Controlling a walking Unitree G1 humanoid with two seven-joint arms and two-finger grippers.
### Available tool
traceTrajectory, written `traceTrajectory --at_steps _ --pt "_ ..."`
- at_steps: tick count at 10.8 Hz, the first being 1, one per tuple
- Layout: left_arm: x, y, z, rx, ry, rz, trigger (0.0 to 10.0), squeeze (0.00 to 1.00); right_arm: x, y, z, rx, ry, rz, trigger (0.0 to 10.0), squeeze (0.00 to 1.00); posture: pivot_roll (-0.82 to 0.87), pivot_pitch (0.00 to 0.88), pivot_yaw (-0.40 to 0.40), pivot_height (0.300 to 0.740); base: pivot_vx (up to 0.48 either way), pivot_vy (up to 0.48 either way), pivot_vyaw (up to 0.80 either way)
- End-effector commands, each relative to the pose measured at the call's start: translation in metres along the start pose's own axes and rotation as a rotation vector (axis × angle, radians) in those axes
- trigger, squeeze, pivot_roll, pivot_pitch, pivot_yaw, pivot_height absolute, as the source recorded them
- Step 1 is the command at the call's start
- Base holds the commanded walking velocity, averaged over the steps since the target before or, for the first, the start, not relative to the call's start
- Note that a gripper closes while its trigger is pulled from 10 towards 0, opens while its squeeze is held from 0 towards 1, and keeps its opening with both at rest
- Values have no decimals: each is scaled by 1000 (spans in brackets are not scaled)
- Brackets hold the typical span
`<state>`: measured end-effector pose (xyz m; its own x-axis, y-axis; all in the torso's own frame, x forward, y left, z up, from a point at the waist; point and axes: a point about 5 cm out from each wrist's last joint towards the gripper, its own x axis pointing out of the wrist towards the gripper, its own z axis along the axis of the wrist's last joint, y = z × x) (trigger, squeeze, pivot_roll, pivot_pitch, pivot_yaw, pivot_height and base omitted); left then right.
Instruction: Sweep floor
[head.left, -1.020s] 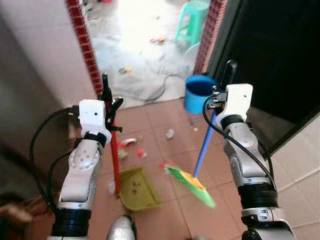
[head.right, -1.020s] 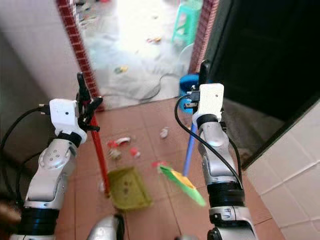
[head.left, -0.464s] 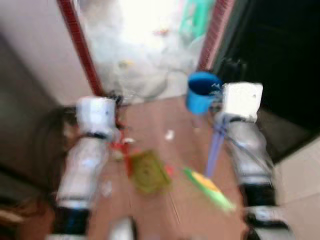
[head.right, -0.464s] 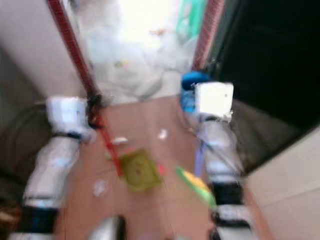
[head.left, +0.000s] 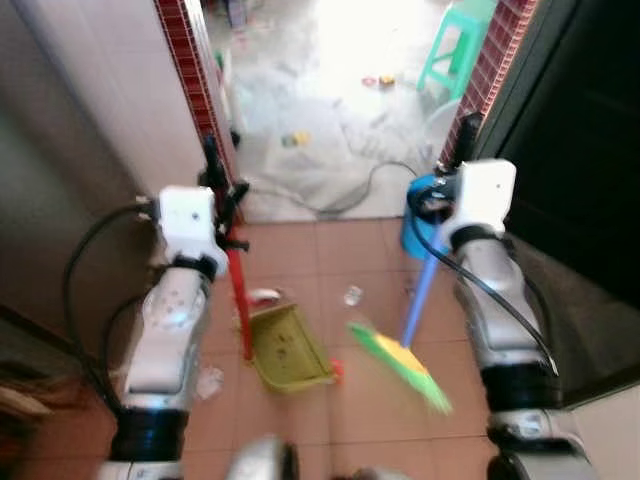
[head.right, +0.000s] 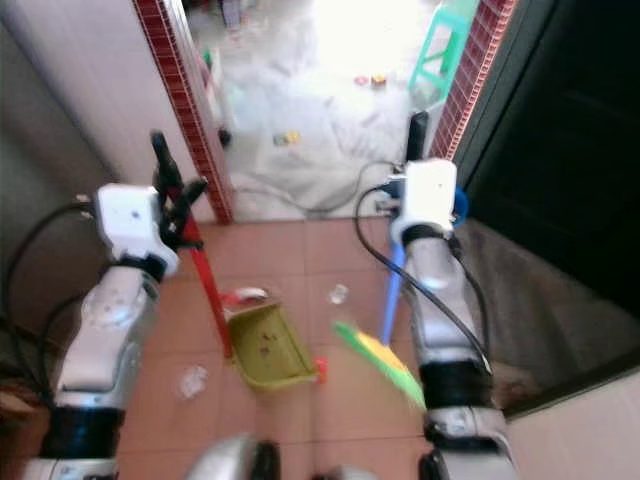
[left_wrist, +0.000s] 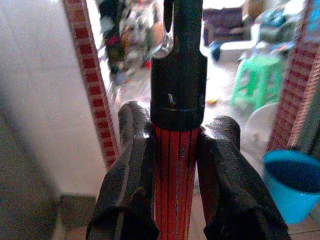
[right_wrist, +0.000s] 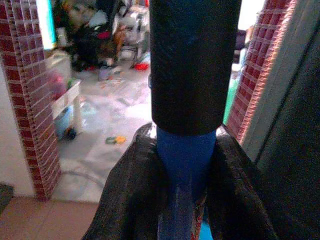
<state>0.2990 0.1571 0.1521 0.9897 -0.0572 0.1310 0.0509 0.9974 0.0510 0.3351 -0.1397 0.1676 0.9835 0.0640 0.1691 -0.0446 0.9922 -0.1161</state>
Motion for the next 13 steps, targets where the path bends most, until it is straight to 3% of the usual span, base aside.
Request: traceTrajectory --at_steps 1,5,10,13 --pt "5 -6 20 9 -90 -18 10000 0 1 -9 10 8 -50 -23 10000 0 -10 88 13 740 480 0 0" --pt "7 -6 23 15 -101 -26 10000 0 6 -13 18 -14 -85 -33 10000 0 -8 86 10 740 480 0 0" --pt "11 -2 31 25 -139 -15 10000 0 16 -19 35 -144 -175 -56 10000 0 -5 67 3 740 480 0 0" --pt "15 -1 31 75 -150 -36 10000 0 18 -19 33 -130 -168 -55 10000 0 -2 61 2 740 0 0 0"
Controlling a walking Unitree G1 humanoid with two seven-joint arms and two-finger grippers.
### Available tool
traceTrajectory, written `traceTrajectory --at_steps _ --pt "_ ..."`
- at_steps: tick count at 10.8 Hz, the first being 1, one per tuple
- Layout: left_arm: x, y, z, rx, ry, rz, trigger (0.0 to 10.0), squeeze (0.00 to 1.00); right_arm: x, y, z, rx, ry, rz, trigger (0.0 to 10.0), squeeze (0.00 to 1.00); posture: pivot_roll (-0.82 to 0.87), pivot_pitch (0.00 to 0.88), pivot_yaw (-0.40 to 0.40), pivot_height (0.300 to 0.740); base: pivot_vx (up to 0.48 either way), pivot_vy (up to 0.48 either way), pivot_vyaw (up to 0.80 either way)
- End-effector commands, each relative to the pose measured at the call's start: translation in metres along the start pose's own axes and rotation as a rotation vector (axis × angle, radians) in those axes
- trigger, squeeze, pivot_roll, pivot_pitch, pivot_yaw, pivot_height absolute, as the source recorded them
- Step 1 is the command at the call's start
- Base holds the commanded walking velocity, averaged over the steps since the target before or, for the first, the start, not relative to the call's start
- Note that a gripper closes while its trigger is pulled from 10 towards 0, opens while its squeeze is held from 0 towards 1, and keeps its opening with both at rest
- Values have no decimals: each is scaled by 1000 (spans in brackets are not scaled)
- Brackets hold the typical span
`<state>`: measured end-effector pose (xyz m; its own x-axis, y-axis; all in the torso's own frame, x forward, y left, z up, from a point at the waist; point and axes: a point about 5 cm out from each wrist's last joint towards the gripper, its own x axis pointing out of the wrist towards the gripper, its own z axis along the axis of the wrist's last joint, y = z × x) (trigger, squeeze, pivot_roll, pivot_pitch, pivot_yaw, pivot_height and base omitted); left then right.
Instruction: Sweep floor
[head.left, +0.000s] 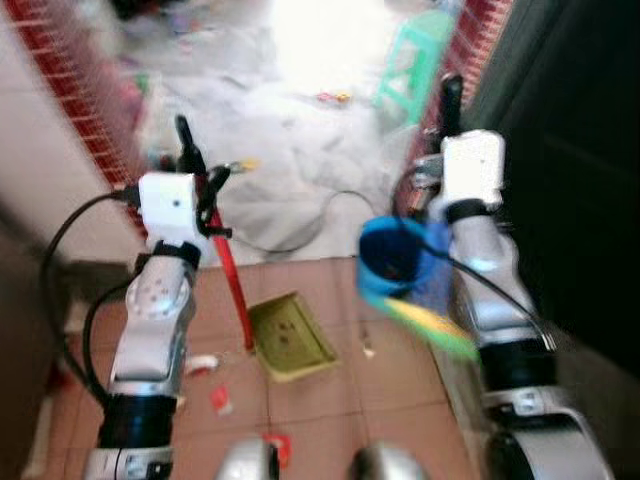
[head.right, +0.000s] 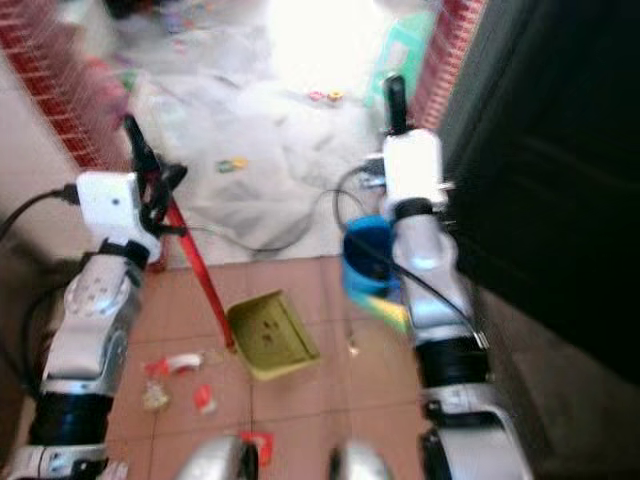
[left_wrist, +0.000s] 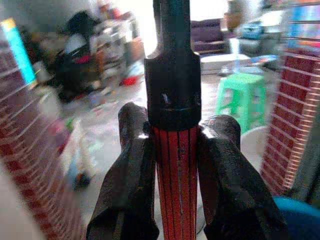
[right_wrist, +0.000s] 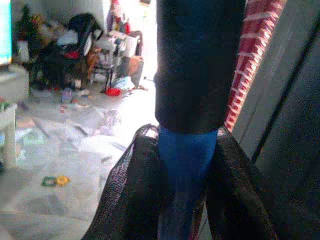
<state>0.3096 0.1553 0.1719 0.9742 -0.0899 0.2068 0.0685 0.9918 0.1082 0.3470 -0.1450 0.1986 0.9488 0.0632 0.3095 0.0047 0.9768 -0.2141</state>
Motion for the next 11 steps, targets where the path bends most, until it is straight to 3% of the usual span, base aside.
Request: traceTrajectory --at_steps 1,3,5,6,7,10,11 --pt "3 3 8 64 -59 -11 10000 0 0 -13 -1 -12 3 -49 10000 0 -2 57 3 740 0 0 0" --pt "5 5 -1 113 -25 -18 10000 0 0 -14 -10 65 35 -84 10000 0 -10 58 9 740 0 0 0" --pt "5 0 -7 168 -24 -39 10000 0 -2 -12 -14 31 30 -84 10000 0 -12 76 20 740 0 0 0" --pt "7 -1 -7 106 -9 -33 10000 0 -2 -13 -18 62 39 -83 10000 0 4 73 29 740 0 0 0" --pt "10 -1 -6 135 -23 -43 10000 0 -1 -11 -18 94 25 -75 10000 0 9 74 36 740 0 0 0" --pt "7 5 -28 188 11 -23 10000 0 1 -18 -6 43 -37 -112 10000 0 -36 75 35 740 0 0 0" --pt "11 3 -33 211 13 -33 10000 0 2 -24 -3 0 -59 -116 10000 0 -52 127 35 740 0 0 0"
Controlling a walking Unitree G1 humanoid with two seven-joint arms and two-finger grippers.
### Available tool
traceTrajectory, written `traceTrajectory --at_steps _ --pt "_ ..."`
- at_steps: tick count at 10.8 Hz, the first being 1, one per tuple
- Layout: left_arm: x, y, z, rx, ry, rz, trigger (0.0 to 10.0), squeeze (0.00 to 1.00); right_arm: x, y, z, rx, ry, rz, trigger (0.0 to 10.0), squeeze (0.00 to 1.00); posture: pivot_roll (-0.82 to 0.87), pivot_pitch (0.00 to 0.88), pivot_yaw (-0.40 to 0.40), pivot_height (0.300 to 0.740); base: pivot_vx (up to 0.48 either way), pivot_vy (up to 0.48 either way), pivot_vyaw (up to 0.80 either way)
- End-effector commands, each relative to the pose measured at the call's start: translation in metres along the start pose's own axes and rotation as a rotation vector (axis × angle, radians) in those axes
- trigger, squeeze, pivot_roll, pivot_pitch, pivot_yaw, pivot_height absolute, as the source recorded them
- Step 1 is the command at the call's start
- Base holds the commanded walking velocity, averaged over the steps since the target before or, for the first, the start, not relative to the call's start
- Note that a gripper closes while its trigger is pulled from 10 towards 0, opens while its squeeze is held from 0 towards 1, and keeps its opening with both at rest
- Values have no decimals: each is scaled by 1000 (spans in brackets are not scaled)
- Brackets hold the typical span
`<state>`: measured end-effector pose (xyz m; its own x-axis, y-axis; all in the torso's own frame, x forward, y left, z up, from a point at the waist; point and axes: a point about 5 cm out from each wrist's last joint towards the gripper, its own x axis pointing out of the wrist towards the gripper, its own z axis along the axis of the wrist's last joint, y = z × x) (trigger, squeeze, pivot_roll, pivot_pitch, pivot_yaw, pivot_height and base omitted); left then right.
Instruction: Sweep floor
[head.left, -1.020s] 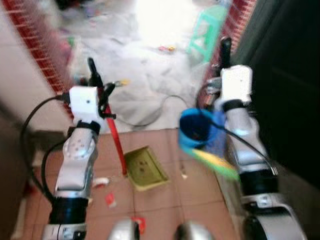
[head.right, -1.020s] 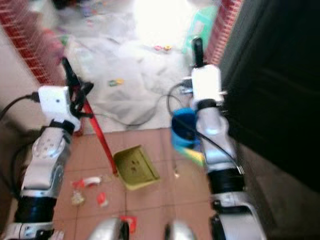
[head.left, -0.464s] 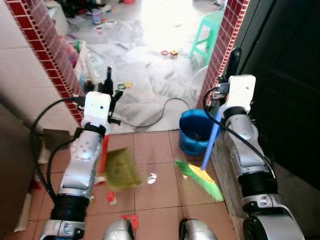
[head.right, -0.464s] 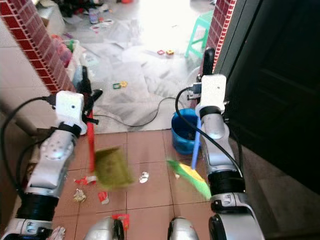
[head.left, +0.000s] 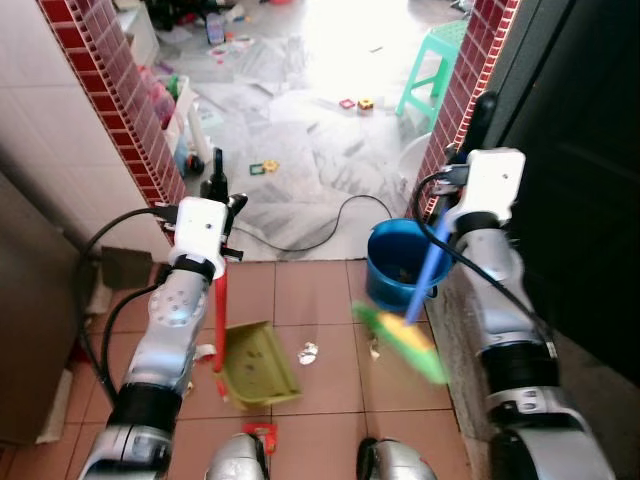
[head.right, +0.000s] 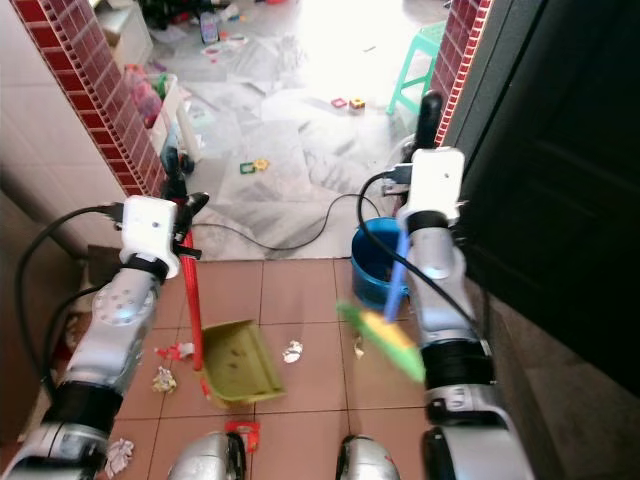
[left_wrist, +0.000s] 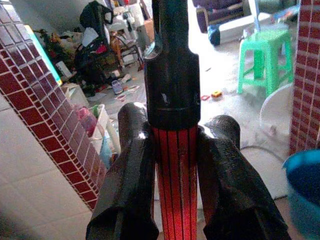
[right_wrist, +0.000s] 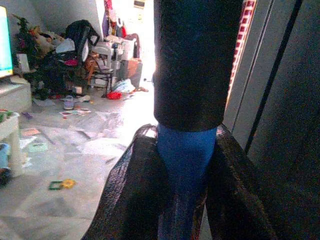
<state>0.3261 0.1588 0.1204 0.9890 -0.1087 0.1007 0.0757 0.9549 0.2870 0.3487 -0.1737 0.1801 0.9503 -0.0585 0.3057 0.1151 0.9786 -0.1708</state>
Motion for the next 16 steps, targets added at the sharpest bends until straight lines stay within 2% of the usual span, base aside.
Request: traceTrajectory --at_steps 1,3,4,5,7,9,10,11,12,13,16 --pt "9 5 11 91 -87 35 10000 0 8 -9 13 -44 -68 -58 10000 0 -62 139 44 740 0 0 0" --pt "14 2 9 81 -74 65 10000 0 9 -6 12 -37 -56 -88 10000 0 -62 150 42 740 0 0 0" --pt "17 -5 5 77 -78 66 10000 0 8 4 7 -13 -30 -75 10000 0 -57 159 39 740 0 0 0" --pt "15 -18 -3 6 -62 41 10000 0 7 13 -1 40 20 -92 10000 0 -45 157 34 740 0 0 0" --pt "12 -44 -9 -59 -43 -82 10000 0 8 22 -8 126 90 -143 10000 0 -50 144 42 740 0 0 0" --pt "14 -65 -13 -100 3 -183 10000 0 13 27 -4 171 102 -158 10000 0 -71 133 52 740 0 0 0" --pt "15 -79 -13 -171 41 -271 10000 0 14 28 -2 170 93 -154 10000 0 -77 122 52 740 0 0 0" --pt "15 -84 -12 -188 51 -320 10000 0 15 27 -3 166 95 -155 10000 0 -77 113 53 740 0 0 0" --pt "16 -86 -11 -190 54 -327 10000 0 16 27 -3 158 99 -156 10000 0 -76 108 53 740 0 0 0" --pt "19 -80 -9 -145 26 -291 10000 0 18 27 -3 158 99 -155 10000 0 -76 102 55 740 0 0 0" --pt "32 -47 6 7 -83 -158 10000 0 17 26 -5 140 98 -156 10000 0 -76 85 55 740 0 0 0"
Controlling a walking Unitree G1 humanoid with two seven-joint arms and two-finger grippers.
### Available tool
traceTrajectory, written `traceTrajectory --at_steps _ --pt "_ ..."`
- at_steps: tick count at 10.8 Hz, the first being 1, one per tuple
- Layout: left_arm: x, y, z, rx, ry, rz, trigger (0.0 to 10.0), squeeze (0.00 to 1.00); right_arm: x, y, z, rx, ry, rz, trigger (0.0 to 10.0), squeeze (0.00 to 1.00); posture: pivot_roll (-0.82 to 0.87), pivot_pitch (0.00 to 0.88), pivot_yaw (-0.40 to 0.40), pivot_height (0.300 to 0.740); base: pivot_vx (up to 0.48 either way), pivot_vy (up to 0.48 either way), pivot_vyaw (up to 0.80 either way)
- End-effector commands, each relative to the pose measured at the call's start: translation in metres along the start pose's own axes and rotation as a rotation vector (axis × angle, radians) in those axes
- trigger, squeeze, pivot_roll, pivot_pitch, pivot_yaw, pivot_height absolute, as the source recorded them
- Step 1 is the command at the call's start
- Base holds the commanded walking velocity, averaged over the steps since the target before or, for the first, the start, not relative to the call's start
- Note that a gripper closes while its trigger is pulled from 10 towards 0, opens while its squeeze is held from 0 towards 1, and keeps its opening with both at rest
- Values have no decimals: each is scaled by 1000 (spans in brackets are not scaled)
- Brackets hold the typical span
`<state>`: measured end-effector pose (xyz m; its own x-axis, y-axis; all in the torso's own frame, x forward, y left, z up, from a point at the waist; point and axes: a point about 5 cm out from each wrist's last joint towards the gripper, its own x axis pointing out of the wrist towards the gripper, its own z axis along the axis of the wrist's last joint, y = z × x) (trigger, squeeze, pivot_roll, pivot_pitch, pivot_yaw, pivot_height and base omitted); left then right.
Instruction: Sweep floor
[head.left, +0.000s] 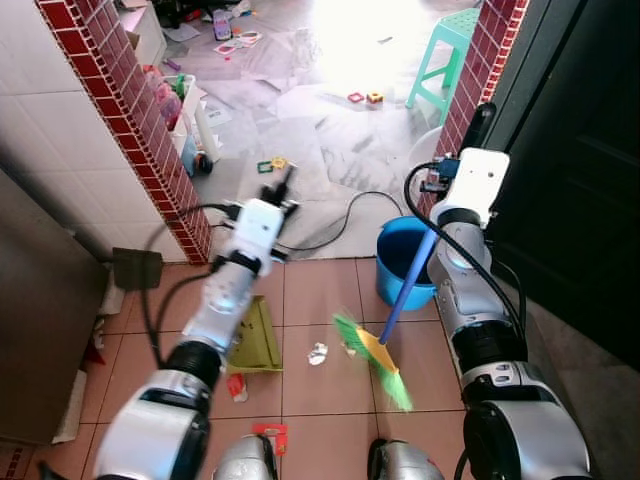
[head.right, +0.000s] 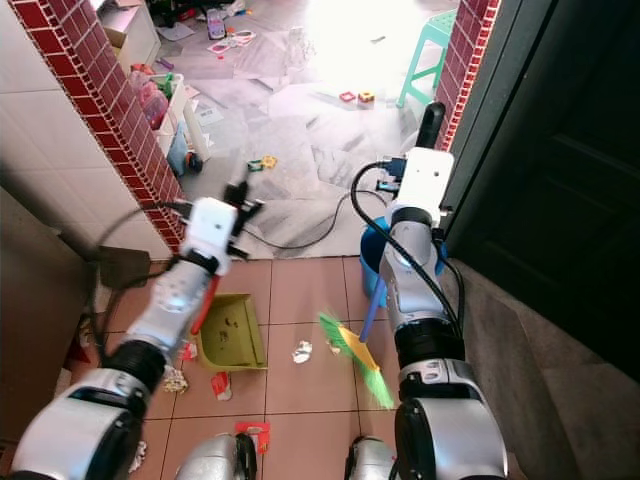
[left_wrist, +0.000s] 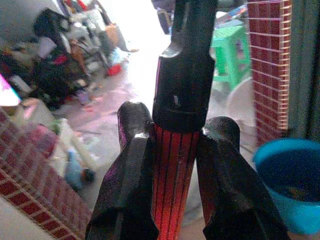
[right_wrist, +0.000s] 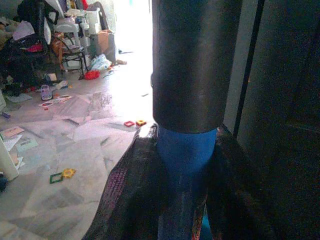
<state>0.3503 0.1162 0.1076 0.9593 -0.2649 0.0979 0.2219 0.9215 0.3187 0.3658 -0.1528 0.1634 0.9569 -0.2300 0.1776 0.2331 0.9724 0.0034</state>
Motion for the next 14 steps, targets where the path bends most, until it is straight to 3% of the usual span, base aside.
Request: traceTrajectory --at_steps 1,2,5,7,10,13,14 --pt "9 9 18 13 -79 31 10000 0 5 4 12 -1 -50 3 10000 0 -75 84 56 740 0 0 0" --pt "13 18 28 63 -130 36 10000 0 5 3 11 -17 -54 2 10000 0 -71 80 53 740 0 0 0" --pt "14 21 36 97 -178 31 10000 0 6 3 12 -39 -69 8 10000 0 -65 80 51 740 0 0 0" --pt "12 17 28 118 -143 -5 10000 0 6 2 10 -48 -65 8 10000 0 -62 77 51 740 0 0 0" --pt "2 -9 6 91 -60 -121 10000 0 5 0 5 -90 -57 -15 10000 0 -65 73 53 740 0 0 0" --pt "-3 -31 -3 25 -14 -128 10000 0 5 -4 5 -131 -67 -75 10000 0 -69 71 56 740 0 0 0" --pt "-3 -37 -3 -33 2 -120 10000 0 5 -3 5 -138 -67 -83 10000 0 -70 70 57 740 0 0 0"
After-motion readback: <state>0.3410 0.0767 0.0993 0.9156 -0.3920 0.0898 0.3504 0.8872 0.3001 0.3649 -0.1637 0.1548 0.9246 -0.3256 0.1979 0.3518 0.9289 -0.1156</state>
